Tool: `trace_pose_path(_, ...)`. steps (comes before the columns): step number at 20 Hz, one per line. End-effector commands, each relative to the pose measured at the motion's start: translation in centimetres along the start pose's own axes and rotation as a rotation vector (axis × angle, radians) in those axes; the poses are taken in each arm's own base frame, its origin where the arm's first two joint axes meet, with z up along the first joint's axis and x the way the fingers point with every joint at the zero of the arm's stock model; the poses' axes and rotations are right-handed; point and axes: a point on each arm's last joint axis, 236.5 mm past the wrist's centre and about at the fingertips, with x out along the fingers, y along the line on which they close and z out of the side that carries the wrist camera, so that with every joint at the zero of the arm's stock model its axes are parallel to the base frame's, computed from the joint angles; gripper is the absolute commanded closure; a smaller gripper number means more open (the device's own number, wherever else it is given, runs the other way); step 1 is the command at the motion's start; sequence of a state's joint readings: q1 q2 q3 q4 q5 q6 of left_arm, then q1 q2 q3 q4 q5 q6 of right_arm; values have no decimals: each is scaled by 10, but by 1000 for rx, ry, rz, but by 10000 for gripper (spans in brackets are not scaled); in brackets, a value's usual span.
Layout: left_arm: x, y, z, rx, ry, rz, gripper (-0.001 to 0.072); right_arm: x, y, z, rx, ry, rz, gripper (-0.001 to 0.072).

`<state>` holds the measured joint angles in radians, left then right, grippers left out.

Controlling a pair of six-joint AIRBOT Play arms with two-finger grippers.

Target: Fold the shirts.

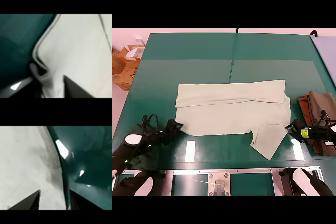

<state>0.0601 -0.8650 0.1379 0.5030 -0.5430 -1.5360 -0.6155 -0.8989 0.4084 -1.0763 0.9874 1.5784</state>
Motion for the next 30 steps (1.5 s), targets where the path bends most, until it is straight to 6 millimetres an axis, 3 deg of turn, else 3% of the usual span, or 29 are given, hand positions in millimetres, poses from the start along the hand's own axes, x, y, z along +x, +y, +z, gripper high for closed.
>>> trace_pose_path(1, 7, -12, 7, 3, -21, -65, 571, 3, -2, -2, 8, 14, -3, 279)
trace_pose_path(2, 7, -15, 7, 22, -24, -77, 689, 2, -3, -2, 3, 20, -9, 279)
trace_pose_path(4, 7, -15, 6, 30, -20, -77, 687, -5, -13, -6, -18, 54, -68, 211)
trace_pose_path(6, 7, -15, 6, 29, -20, -78, 687, -15, -32, -9, 36, 81, -155, 210)
trace_pose_path(9, 7, -15, 6, 37, -17, -79, 687, -5, -39, -28, 79, 132, -153, 210)
trace_pose_path(13, 7, -15, 5, 37, -16, -79, 687, 20, -12, -49, 141, 163, 20, 214)
trace_pose_path(16, 7, -15, 5, 38, -15, -80, 688, 30, 7, -70, 192, 282, 117, 227)
trace_pose_path(19, 5, -20, -1, 48, 11, -96, 688, 33, 7, -85, 187, 349, 131, 235)
trace_pose_path(22, 3, -32, -5, 136, 35, -124, 688, 33, 8, -82, 153, 341, 136, 590)
trace_pose_path(24, -2, -48, -8, 196, 60, -160, 688, 24, 17, -68, 121, 325, 154, 693)
trace_pose_path(26, -7, -57, -19, 236, 126, -156, 690, 7, 26, -52, 66, 305, 149, 693)
trace_pose_path(28, -14, -38, -31, 292, 225, -32, 690, -14, 19, -40, 25, 258, 68, 694)
trace_pose_path(30, -29, -20, -24, 379, 267, 131, 689, -40, 8, -28, -20, 171, -24, 694)
